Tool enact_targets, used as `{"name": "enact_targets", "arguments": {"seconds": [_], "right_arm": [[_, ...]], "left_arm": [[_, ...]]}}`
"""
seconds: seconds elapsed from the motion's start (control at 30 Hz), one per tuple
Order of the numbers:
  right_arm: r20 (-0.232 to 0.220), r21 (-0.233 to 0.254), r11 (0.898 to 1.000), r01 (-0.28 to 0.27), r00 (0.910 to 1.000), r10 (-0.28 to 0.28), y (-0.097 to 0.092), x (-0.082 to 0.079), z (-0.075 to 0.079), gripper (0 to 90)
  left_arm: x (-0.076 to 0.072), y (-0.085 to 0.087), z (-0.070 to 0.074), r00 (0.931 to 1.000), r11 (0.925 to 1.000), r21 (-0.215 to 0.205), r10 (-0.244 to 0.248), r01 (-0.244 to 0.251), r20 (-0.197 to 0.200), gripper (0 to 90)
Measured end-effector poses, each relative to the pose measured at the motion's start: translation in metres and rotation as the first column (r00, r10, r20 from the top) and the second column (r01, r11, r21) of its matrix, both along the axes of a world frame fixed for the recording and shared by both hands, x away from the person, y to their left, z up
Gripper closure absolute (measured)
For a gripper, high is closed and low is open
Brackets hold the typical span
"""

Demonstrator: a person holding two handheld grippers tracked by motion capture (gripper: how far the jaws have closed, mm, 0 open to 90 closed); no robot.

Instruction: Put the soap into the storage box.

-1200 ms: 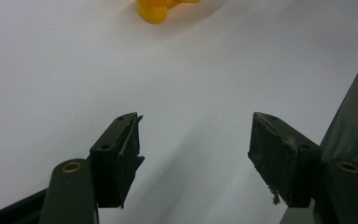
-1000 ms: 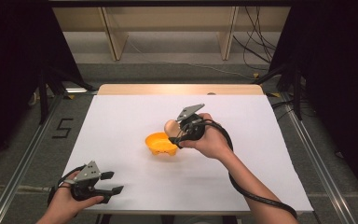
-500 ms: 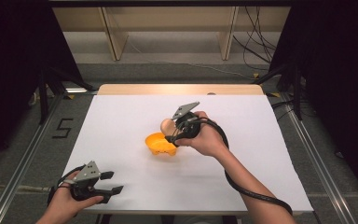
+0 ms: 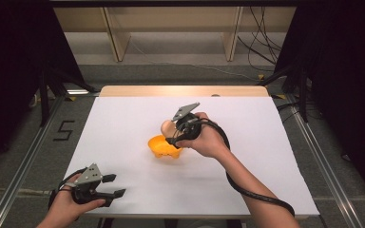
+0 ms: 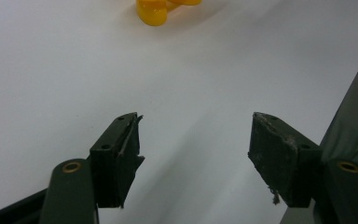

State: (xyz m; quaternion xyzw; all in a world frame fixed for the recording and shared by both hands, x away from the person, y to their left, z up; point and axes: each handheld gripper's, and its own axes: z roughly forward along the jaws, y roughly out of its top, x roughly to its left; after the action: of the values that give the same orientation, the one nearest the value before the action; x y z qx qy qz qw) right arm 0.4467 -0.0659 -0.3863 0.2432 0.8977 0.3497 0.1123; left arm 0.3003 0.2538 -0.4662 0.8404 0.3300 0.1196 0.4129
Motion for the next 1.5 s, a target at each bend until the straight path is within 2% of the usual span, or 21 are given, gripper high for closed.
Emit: {"name": "enact_targets", "arguments": {"seconds": [0.03,0.07,0.1,0.17,0.2,0.33,0.37,0.47,0.5,0.57,0.77,0.83,0.87,0.9,1.13,1.17,1.4,1.5], "right_arm": [[0.033,0.011,0.999,-0.031,0.999,0.03,0.001,0.002,-0.001,33.5],[0.025,0.007,0.999,-0.034,0.9991,0.034,0.001,0.003,-0.001,33.5],[0.041,0.009,0.999,-0.045,0.9982,0.045,0.003,0.004,-0.002,33.5],[0.033,0.011,0.999,-0.046,0.9984,0.046,0.003,0.004,-0.002,33.5],[0.044,0.005,0.999,-0.05,0.9978,0.049,0.004,0.005,-0.002,33.6],[0.029,0.001,0.999,-0.047,0.9985,0.047,0.006,0.006,-0.002,33.5],[0.009,0.001,0.999,-0.042,0.9991,0.042,0.006,0.005,-0.003,33.5],[0.027,-0.006,0.999,-0.053,0.9982,0.053,0.007,0.008,-0.004,33.5],[0.015,0.0,0.999,-0.045,0.9989,0.045,0.008,0.008,-0.005,33.5],[0.024,-0.002,0.999,-0.05,0.9984,0.05,0.008,0.009,-0.005,33.5],[0.011,-0.016,0.998,-0.057,0.9983,0.057,0.009,0.012,-0.008,33.5],[-0.012,-0.019,0.998,-0.052,0.9986,0.052,0.009,0.012,-0.009,33.5],[-0.012,-0.019,0.998,-0.052,0.9986,0.052,0.009,0.012,-0.009,33.5],[0.007,-0.015,0.998,-0.06,0.9982,0.06,0.01,0.013,-0.011,33.5],[0.0,-0.014,0.998,-0.061,0.9981,0.061,0.011,0.014,-0.012,33.5],[-0.004,-0.008,0.998,-0.055,0.9985,0.055,0.012,0.013,-0.014,33.5],[-0.007,-0.017,0.998,-0.059,0.9982,0.059,0.014,0.014,-0.017,33.5],[-0.009,-0.022,0.997,-0.07,0.9975,0.07,0.015,0.015,-0.02,33.5]], "left_arm": [[0.0,0.0,0.0,1.0,1.0,0.0,0.0,0.0,0.0,33.1],[-0.001,0.0,0.0,1.0,0.9999,-0.012,-0.002,0.002,-0.004,33.1],[0.0,0.0,0.001,0.9999,0.9999,-0.011,-0.009,0.009,-0.007,33.0],[0.0,0.0,0.001,0.9999,0.9999,-0.008,-0.01,0.01,-0.006,33.1],[0.0,0.001,0.001,0.9999,0.9999,-0.005,-0.011,0.011,-0.005,33.1],[0.0,0.0,0.001,1.0,0.9999,-0.012,-0.008,0.008,-0.005,33.1],[-0.001,0.0,0.001,1.0,0.9998,-0.018,-0.007,0.007,-0.004,33.1],[-0.001,-0.001,0.001,0.9998,0.9995,-0.03,0.008,-0.009,-0.019,33.1],[-0.001,-0.001,0.001,0.9998,0.9995,-0.031,0.007,-0.008,-0.02,33.1],[-0.001,0.0,0.001,0.9998,0.9997,-0.025,0.007,-0.007,-0.018,33.1],[-0.001,-0.001,0.001,0.9998,0.9996,-0.029,0.006,-0.006,-0.019,33.1],[-0.001,0.0,0.001,0.9998,0.9997,-0.025,0.006,-0.006,-0.018,33.1],[-0.001,0.0,0.001,0.9998,0.9996,-0.027,0.005,-0.006,-0.019,33.1],[-0.001,-0.001,0.001,0.9998,0.9995,-0.03,0.005,-0.006,-0.02,33.1],[-0.001,0.0,0.002,0.9994,0.9998,-0.02,-0.009,0.008,-0.035,33.1],[-0.001,-0.001,0.001,0.9998,0.9996,-0.029,0.001,-0.002,-0.021,33.1],[-0.001,0.0,0.001,0.9998,0.9996,-0.028,0.003,-0.003,-0.018,33.1],[0.0,0.001,0.002,0.9999,0.9999,-0.011,-0.013,0.013,-0.001,33.1]]}}
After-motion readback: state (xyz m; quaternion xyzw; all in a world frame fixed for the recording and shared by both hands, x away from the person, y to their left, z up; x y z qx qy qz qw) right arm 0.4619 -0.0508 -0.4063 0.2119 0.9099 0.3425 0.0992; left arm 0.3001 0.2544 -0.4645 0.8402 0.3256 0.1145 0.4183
